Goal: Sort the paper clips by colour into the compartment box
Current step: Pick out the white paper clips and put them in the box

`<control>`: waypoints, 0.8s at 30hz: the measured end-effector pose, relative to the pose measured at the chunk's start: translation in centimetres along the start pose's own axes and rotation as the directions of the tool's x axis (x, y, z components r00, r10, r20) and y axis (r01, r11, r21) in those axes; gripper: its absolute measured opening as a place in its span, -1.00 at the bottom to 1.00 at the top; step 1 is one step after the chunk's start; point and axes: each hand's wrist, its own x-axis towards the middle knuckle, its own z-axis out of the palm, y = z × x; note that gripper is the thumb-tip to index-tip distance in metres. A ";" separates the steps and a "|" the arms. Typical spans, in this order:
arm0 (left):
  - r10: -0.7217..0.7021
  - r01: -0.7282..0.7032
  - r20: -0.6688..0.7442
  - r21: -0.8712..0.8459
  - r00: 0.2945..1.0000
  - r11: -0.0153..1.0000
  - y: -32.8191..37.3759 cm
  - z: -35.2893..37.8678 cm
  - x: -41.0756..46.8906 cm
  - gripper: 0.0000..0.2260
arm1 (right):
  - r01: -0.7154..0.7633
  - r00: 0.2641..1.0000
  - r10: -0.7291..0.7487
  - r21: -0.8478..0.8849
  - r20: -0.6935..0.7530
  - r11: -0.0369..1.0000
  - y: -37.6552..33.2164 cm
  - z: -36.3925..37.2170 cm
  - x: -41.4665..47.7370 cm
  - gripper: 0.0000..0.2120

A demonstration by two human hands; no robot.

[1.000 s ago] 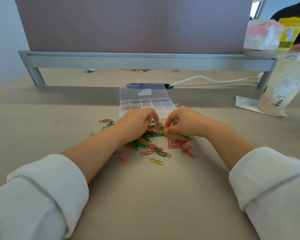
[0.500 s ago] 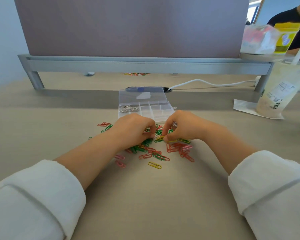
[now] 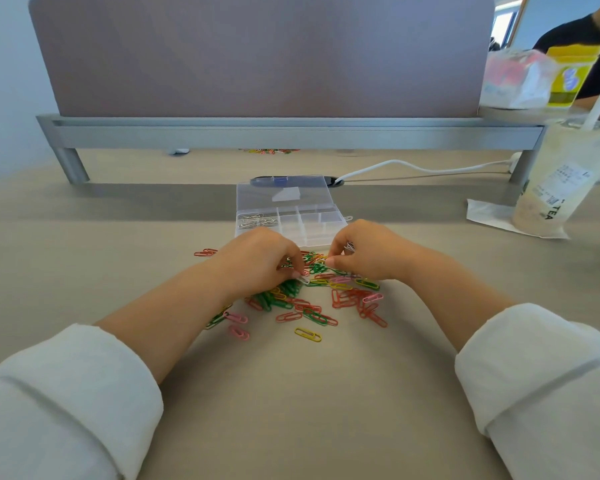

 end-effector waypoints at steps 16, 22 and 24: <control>0.035 -0.032 0.092 -0.042 0.995 0.999 -0.4 -0.3 0.0 -0.84 | -0.011 0.993 0.016 -0.040 0.115 0.999 -0.4 -0.1 -0.3 -0.74; 0.009 0.006 0.126 -0.116 0.992 0.993 -0.7 -0.1 0.0 -0.87 | -0.015 0.995 0.015 0.000 0.097 1.000 -0.8 0.0 -0.3 -0.88; 0.009 0.006 0.098 -0.153 0.995 0.988 -0.8 -0.2 -0.1 -0.86 | -0.027 0.993 0.025 0.016 0.112 1.000 -1.0 -0.1 -0.3 -0.80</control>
